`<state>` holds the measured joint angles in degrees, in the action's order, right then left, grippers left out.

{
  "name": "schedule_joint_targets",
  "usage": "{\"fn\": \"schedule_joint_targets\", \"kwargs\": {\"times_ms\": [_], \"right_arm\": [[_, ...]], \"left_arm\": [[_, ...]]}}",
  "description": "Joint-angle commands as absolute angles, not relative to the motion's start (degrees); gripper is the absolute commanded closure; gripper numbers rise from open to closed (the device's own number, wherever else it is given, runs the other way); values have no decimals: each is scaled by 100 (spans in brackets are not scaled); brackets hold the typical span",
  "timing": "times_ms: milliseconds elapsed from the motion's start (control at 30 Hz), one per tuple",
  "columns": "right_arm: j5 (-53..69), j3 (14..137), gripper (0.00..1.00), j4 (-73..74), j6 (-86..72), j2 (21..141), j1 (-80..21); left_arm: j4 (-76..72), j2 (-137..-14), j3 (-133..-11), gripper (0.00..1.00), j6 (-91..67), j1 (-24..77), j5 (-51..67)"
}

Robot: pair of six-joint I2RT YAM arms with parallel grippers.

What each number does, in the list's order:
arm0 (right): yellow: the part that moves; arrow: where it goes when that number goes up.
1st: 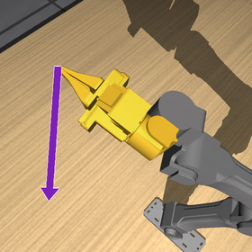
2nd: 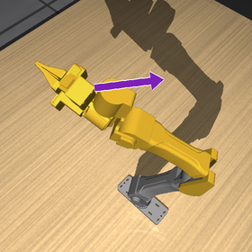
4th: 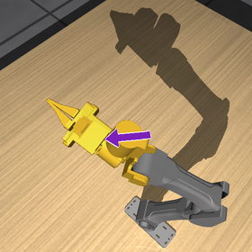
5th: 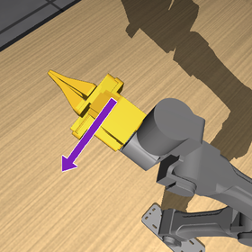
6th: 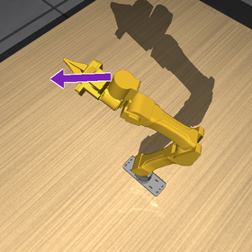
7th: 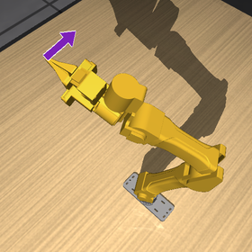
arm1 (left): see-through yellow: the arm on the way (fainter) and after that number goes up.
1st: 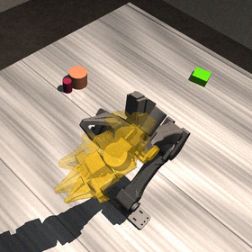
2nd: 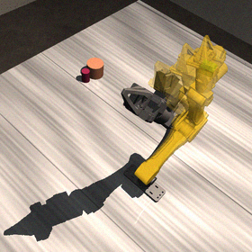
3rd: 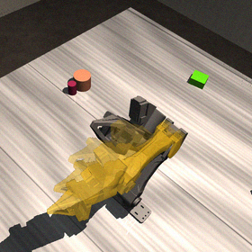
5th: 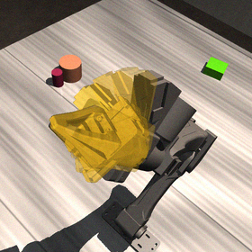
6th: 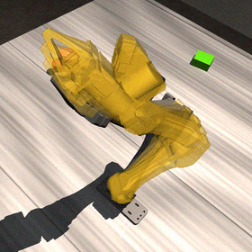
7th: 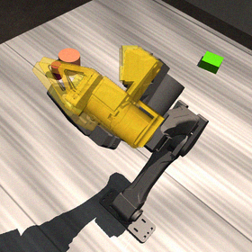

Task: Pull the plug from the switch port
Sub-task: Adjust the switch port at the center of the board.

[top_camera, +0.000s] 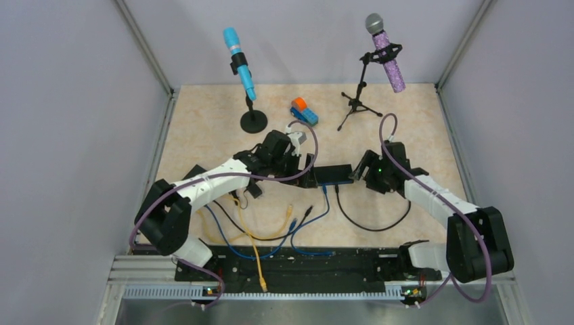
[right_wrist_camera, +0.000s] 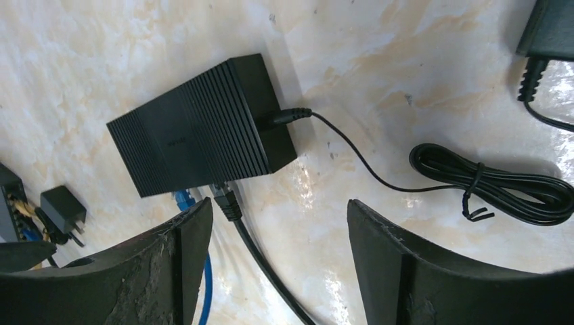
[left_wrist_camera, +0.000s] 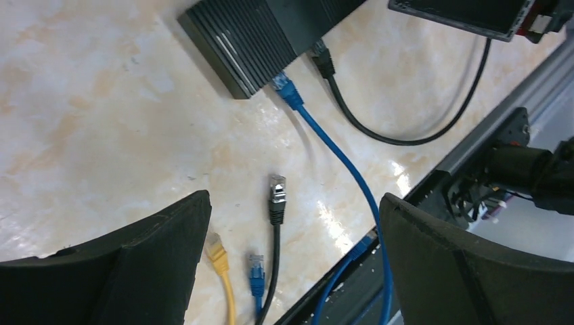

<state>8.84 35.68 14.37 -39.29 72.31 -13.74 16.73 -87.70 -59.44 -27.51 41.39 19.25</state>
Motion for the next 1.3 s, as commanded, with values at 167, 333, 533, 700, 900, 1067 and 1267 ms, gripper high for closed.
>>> {"fn": "schedule_joint_targets", "kwargs": {"times_ms": [167, 333, 533, 700, 900, 1067, 1267], "right_arm": [[803, 4719, 33, 1243, -3566, 7932, -1439], [869, 5212, 38, 1418, -3206, 8666, -1442], [1166, 5675, 41, 1563, -2771, 9417, -1646], [954, 5959, 39, 1768, -2578, 9747, -1968], [805, 6020, 36, 1819, -2386, 9688, -2074], [-563, 5951, 21, 2303, -2384, 8963, -2080], [-1556, 5060, 1, 2383, -3537, 7408, -1955]], "left_arm": [[1822, -8899, -6372, 1, -2283, 3920, 1142], [1712, -8828, -6201, 1, -2375, 3793, 1066], [1114, -8072, -5508, 1, -2503, 3773, 649], [733, -7285, -4886, 1, -2601, 3763, 67], [-288, -6908, -4297, 1, -2242, 3762, -123], [-727, -7354, -4643, 1, -749, 3782, 532], [353, -8524, -6170, 1, 966, 3791, 1776]]}}
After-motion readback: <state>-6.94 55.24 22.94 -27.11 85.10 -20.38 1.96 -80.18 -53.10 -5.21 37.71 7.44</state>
